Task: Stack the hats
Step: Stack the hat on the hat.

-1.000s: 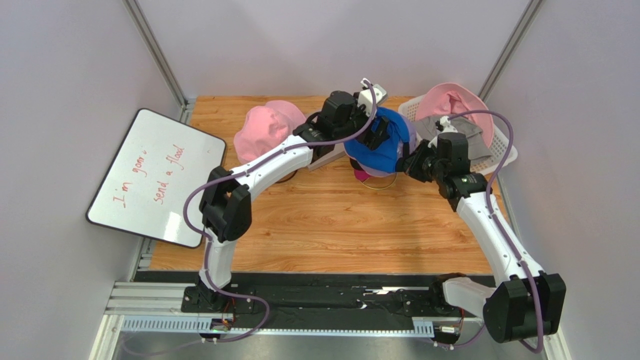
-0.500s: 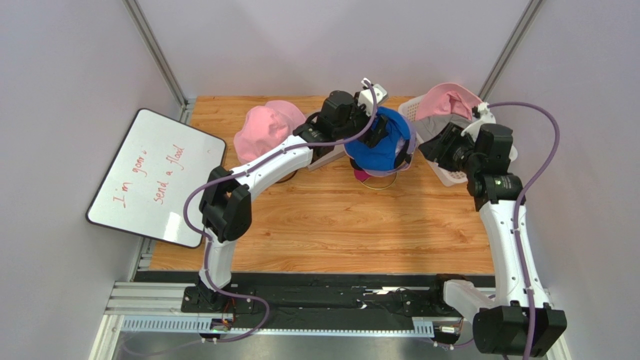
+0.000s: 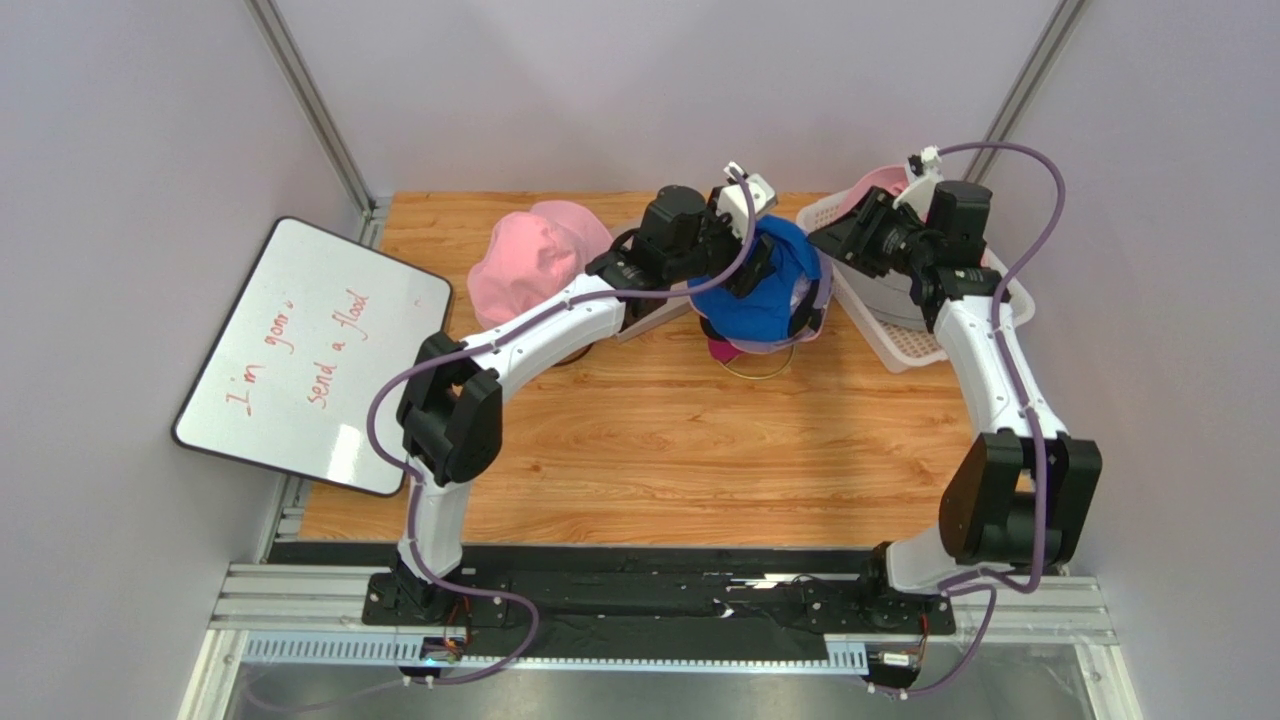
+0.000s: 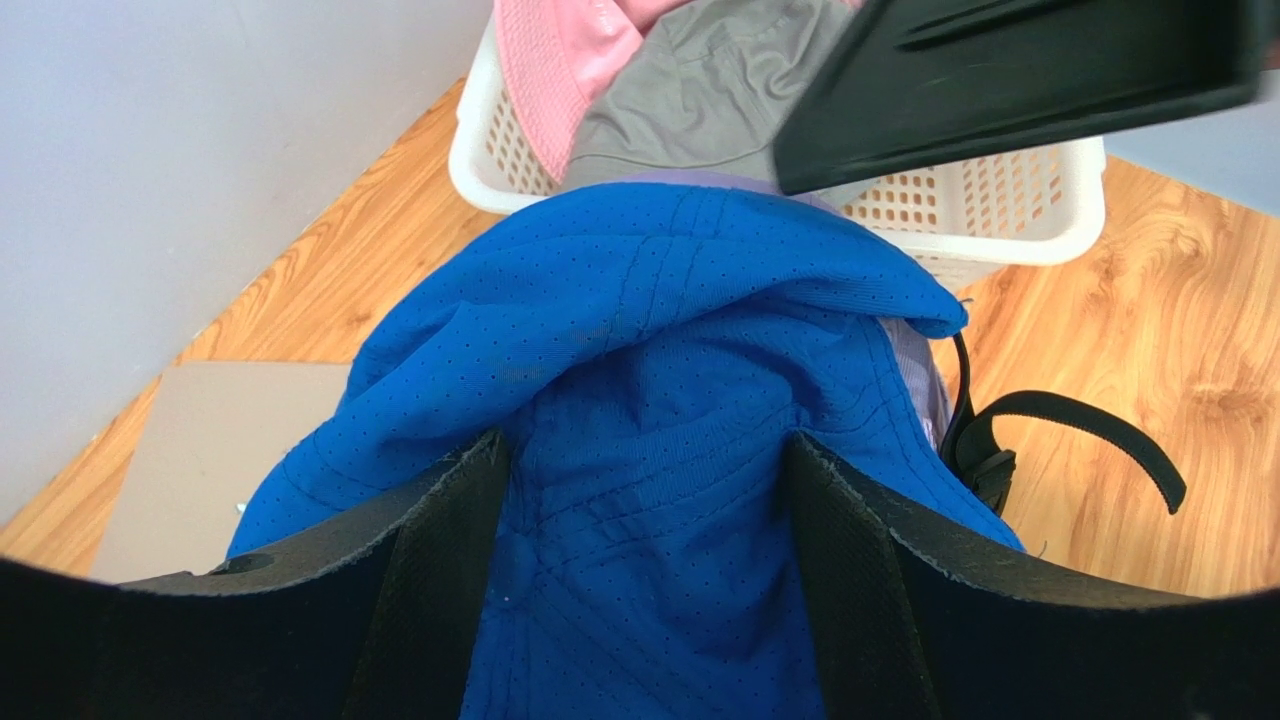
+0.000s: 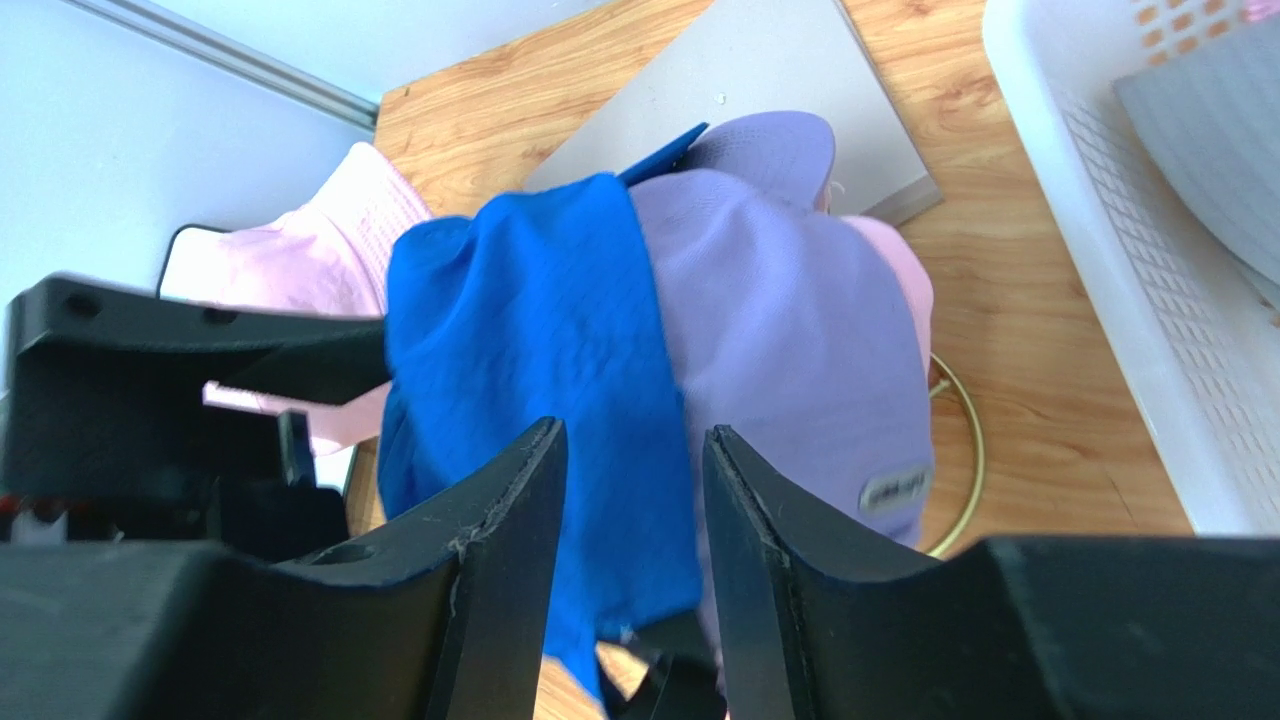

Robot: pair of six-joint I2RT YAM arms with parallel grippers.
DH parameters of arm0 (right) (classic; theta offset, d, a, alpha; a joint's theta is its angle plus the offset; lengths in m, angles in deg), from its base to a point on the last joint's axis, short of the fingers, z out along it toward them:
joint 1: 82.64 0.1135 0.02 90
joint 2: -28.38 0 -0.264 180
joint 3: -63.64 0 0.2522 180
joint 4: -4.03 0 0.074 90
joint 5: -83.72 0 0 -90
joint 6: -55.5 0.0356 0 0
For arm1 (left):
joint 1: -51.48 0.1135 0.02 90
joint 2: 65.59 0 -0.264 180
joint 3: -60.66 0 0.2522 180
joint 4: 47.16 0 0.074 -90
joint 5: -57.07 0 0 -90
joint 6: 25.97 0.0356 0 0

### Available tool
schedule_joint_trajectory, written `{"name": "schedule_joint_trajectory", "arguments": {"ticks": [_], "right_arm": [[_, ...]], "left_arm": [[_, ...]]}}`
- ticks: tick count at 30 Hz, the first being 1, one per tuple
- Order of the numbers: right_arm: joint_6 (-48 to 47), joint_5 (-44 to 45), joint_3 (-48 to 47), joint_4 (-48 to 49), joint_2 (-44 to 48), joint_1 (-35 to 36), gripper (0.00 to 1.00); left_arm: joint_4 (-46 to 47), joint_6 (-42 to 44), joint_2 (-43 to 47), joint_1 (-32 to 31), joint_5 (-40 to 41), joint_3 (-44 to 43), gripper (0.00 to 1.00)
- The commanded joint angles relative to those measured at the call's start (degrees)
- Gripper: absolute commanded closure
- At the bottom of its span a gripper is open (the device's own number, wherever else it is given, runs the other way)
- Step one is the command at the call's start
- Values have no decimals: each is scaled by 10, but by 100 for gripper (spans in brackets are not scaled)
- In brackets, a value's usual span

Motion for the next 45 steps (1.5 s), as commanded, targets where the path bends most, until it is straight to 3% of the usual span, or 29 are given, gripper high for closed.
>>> {"name": "schedule_joint_trajectory", "arguments": {"ticks": [1,10,19,22,26,30,36,45], "right_arm": [[16,-54,-33,73,-32,-3,56],[42,-107,11,129,-25,-3,58],[18,-98,15,88,-39,-3,60],[20,-104,12,85,-43,-3,74],[17,-98,2,74,-38,-3,100],[8,-71,-11,44,-34,-3,100],[-13,70,-35,-16,-50,-19,100],[-39,127,-12,-39,-94,-19,100]], "left_arm": [[-9,13,23,-2,-21,13,27],[-15,20,24,-2,-19,12,27],[-12,11,23,-4,-25,8,28],[-12,11,22,-5,-25,6,27],[-13,14,23,-6,-25,4,28],[-11,15,29,-7,-27,12,28],[2,19,52,-7,-54,50,28],[39,16,57,-7,-61,78,28]]}}
